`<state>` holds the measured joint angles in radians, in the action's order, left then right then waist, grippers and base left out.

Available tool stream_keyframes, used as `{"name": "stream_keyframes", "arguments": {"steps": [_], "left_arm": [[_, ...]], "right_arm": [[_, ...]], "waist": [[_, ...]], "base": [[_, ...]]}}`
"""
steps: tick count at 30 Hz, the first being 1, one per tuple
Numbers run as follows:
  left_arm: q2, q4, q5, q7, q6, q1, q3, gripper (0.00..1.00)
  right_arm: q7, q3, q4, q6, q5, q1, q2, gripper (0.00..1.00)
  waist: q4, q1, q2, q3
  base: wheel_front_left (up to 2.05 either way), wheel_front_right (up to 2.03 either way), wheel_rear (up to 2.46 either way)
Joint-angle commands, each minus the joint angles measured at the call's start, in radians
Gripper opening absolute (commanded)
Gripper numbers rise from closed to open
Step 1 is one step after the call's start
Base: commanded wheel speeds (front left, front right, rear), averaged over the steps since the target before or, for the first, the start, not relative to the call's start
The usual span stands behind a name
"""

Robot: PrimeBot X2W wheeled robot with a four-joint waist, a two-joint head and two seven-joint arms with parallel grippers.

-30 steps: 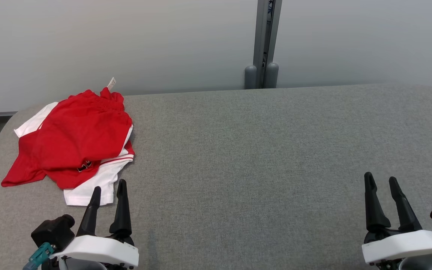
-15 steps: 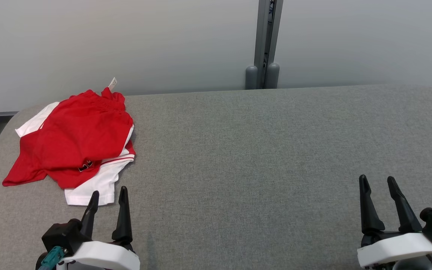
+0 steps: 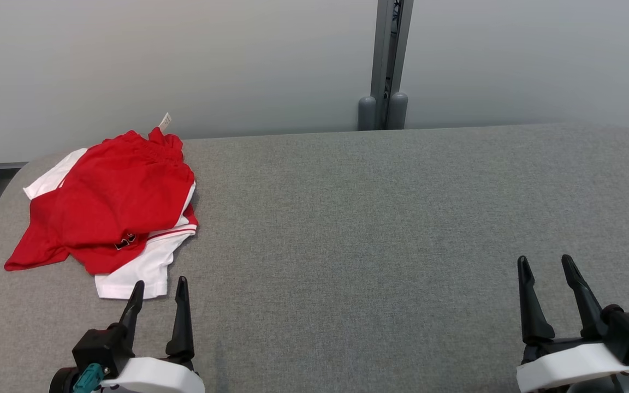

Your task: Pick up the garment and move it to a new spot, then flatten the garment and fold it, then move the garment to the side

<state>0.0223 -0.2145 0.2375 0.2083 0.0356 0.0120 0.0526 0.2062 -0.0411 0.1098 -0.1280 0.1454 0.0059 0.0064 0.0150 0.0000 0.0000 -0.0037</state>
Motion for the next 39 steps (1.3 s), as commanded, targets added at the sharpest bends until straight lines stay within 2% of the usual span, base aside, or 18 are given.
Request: {"name": "stream_keyframes", "arguments": {"steps": [1,25,39], "left_arm": [[0.008,0.002,-0.016,0.008,0.004,0.000,0.001,1.00],[0.014,-0.052,-0.160,0.059,0.017,0.008,0.015,1.00],[0.014,-0.068,-0.139,0.057,0.016,0.002,0.011,1.00]], "right_arm": [[0.012,0.000,-0.009,-0.004,-0.019,0.003,-0.008,1.00],[0.063,0.008,0.024,-0.004,-0.183,0.013,-0.009,1.00],[0.061,0.008,0.035,-0.004,-0.165,0.009,-0.009,1.00]], "waist": [[0.000,0.0000,0.0000,0.000],[0.003,0.0000,0.0000,-0.003],[0.004,0.0000,0.0000,-0.004]], "base": [[0.00,0.00,0.00],[0.00,0.00,0.00],[0.00,0.00,0.00]]}}
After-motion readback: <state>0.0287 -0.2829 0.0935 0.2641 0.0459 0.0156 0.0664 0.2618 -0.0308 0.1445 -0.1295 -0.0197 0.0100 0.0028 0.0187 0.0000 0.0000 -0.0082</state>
